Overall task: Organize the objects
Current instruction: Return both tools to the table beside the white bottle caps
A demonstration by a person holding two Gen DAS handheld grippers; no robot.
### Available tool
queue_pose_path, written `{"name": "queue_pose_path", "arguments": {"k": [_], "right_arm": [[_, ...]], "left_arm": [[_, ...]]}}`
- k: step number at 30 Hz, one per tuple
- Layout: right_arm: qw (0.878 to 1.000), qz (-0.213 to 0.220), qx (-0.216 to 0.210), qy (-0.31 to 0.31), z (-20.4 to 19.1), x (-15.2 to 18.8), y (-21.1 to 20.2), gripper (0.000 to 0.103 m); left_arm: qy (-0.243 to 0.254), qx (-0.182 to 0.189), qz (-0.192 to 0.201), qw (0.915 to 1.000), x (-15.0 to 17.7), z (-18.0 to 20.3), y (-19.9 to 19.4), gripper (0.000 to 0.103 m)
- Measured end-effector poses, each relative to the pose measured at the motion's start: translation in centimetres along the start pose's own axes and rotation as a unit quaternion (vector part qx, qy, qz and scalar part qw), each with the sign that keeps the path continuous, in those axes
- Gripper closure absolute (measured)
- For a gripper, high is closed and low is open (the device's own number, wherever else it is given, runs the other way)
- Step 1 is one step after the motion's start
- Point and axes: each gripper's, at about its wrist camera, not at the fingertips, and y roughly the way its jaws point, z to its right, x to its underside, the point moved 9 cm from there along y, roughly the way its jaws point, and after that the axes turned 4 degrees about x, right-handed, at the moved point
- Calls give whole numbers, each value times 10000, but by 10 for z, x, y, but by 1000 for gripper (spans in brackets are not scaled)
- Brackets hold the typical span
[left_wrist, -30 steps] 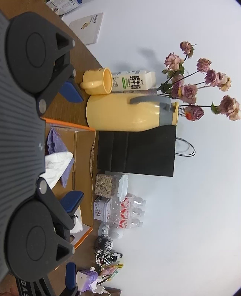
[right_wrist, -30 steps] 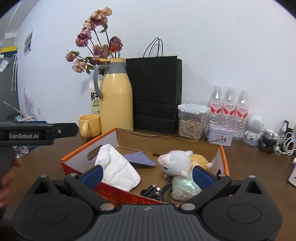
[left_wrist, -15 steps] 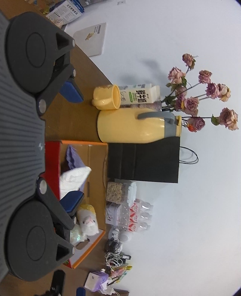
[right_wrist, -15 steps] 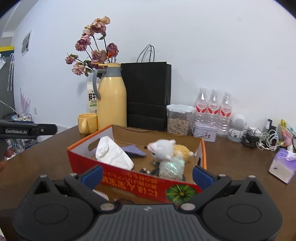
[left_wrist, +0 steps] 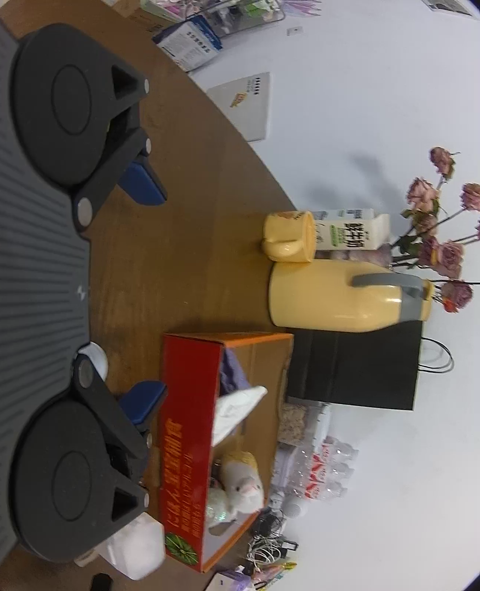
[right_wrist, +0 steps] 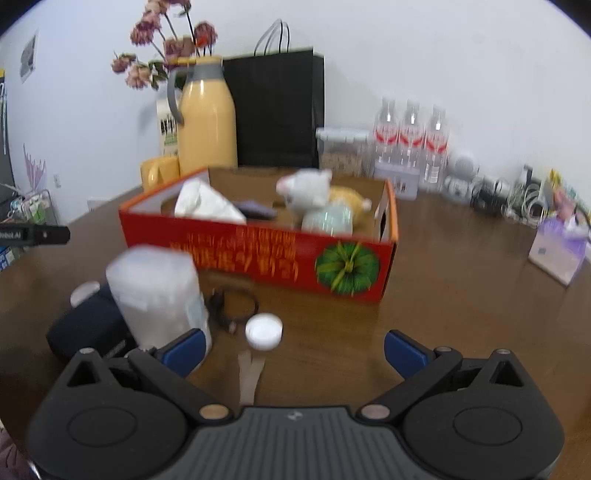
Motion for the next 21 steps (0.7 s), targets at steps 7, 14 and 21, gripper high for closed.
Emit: {"name": "queue_pose_path", "arguments": {"k": [7, 14, 21], "right_arm": [[9988, -485, 45, -47, -9, 23, 20, 0], [9977, -675, 69, 54, -15, 31, 28, 0], [9978, -653, 81, 85, -17, 30, 29, 0]], "left_arm": [[-64, 24, -217, 9997, 17, -3, 3, 0], [-75, 35, -404, 9992, 29, -5, 5, 0], [-133, 22, -483, 9987, 34, -8, 6, 0]]}}
